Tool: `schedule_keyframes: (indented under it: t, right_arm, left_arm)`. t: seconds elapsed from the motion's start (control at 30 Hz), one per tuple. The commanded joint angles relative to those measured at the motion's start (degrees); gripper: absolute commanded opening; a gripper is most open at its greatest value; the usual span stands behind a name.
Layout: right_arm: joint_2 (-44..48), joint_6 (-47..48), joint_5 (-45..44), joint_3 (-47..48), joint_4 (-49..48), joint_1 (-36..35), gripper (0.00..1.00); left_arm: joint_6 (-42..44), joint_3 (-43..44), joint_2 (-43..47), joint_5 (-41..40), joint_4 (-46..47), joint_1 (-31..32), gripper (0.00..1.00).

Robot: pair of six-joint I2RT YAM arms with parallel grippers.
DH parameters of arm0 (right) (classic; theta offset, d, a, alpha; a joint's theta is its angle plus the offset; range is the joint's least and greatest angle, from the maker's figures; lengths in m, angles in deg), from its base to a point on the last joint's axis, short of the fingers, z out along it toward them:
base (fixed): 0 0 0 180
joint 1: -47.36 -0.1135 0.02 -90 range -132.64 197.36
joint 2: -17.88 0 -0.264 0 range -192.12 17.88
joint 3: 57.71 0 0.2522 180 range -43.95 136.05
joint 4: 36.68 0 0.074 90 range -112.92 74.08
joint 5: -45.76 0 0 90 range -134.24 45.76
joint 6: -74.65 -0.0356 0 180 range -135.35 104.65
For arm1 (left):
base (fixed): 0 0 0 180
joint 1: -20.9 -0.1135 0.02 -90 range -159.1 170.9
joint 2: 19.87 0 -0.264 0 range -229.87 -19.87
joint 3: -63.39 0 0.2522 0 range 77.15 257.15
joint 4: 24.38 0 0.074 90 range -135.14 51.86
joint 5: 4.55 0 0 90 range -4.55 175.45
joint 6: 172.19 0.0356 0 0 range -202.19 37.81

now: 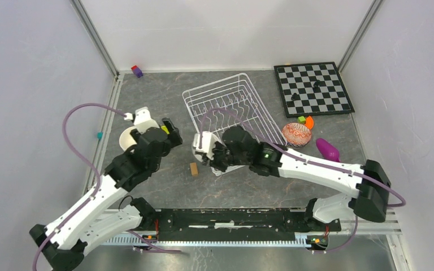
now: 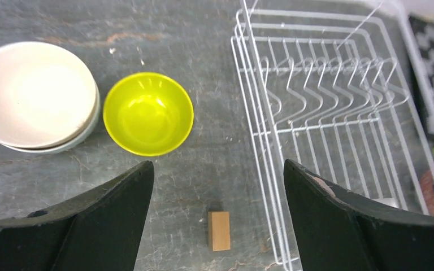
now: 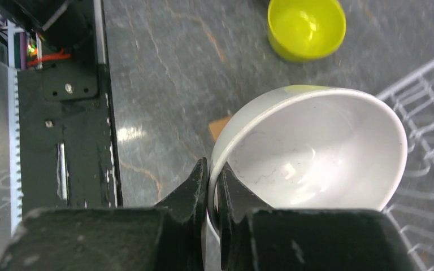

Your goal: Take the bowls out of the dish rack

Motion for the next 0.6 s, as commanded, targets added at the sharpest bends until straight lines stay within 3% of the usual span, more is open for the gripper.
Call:
schedule_keyframes:
  t: [0.0, 0.37, 0.57]
  right_arm:
    - [-4.7, 9.0, 0.5, 11.0, -0.7, -3.1, 0.00]
    - [-13.3, 13.9, 1.4, 11.7, -5.0, -7.6, 0.00]
    - [-17.7, 14.9, 0.4, 11.4, -7.1, -7.7, 0.00]
  left_arm:
    - [-1.6, 5.8, 4.7, -4.2, -5.4, -2.1, 0.92]
    - [9.5, 11.6, 7.1, -3.1, -8.4, -14.4, 0.94]
    - [17.5, 15.5, 8.2, -8.4, -6.5, -15.6, 0.94]
